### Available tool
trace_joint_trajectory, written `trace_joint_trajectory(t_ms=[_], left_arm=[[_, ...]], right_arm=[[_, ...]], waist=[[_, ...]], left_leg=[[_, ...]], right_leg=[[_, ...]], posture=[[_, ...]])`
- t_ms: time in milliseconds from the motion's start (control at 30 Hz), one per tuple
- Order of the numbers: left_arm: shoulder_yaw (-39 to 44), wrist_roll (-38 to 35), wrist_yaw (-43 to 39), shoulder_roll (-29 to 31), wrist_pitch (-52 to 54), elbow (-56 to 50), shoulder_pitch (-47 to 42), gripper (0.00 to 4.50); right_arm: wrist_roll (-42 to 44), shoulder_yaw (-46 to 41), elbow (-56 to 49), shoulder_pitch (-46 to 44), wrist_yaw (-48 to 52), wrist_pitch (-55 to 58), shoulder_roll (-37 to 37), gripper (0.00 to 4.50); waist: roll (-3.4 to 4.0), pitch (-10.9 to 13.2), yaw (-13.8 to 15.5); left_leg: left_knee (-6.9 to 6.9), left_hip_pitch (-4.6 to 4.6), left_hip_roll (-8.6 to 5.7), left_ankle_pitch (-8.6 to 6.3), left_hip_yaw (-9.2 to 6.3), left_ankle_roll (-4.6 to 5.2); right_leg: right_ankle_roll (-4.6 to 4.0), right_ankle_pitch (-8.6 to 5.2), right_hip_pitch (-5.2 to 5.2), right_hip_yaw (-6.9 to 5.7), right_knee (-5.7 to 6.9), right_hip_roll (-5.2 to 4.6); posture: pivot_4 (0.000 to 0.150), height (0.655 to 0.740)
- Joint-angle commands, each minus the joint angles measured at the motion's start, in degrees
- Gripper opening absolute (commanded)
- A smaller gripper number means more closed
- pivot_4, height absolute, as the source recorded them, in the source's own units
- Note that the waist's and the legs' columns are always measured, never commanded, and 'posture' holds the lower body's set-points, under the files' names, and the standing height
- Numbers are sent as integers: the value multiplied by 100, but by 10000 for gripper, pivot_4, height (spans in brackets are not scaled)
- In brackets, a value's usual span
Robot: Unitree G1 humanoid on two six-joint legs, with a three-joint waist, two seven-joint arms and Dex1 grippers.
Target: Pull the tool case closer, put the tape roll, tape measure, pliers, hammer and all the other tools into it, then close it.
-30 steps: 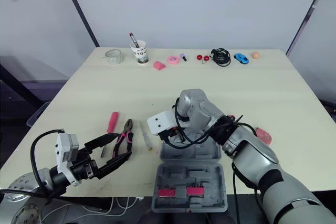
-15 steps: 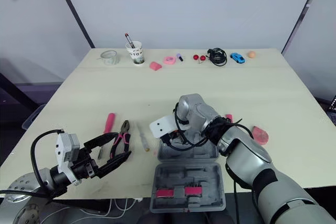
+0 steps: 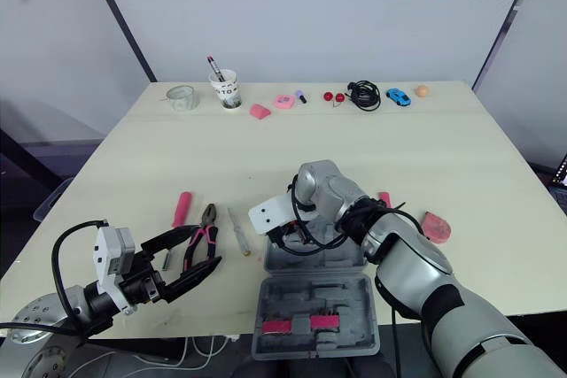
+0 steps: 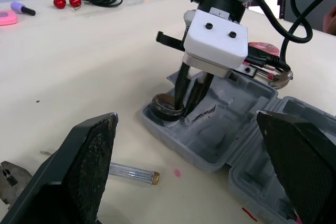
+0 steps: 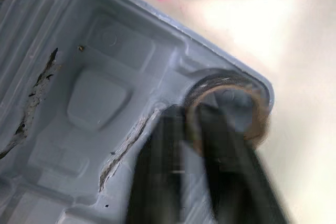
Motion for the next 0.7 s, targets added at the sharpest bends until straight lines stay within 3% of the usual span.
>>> trace_joint_trajectory(t_ms=[33,67,100,233,500,600,700], left_arm=[[101,-15,-36,34,-90,-57,31,45000],[105,-14,-40,36,-92,-51,32,45000],[103,-5,-48,37,-100,-39,36,45000],[101,9,-61,42,-105,-28,47,45000],[94,25,-80,72,-86,3,9,45000],[108,32,-110,105,-86,81,-46,45000],[104,24,-108,137,-68,123,-111,45000]], right_arm=[[53,-180,-108,-223,-12,-46,24,20498],[58,-187,-121,-222,-8,-39,23,22660],[61,-213,-147,-219,-45,-41,21,29588],[198,-403,-391,-211,12,109,-29,44524],[704,-933,-1220,166,143,701,-277,44524],[1134,-1400,-1554,720,-84,1093,-330,35869],[1338,-1627,-1757,1083,-398,1293,-296,22376]], waist=[[0,0,0],[0,0,0],[0,0,0],[0,1,0],[-2,0,3],[-8,-3,9],[-9,-1,3]], left_leg=[[0,0,0,0,0,0],[0,0,0,0,0,0],[0,0,0,0,0,0],[-1,0,0,0,0,0],[-2,-1,0,0,-1,0],[-4,-1,0,0,-2,0],[-4,-2,-1,0,3,0]], right_leg=[[0,0,0,0,0,0],[0,0,0,0,0,0],[0,0,0,0,0,0],[0,0,0,0,-1,-1],[-1,0,0,0,-1,-3],[-1,0,0,-2,-2,-3],[0,1,-1,1,-2,-6]], posture=[[1500,7400],[1500,7400],[1500,7400],[1500,7400],[1500,7400],[1500,7400],[1500,7400]])
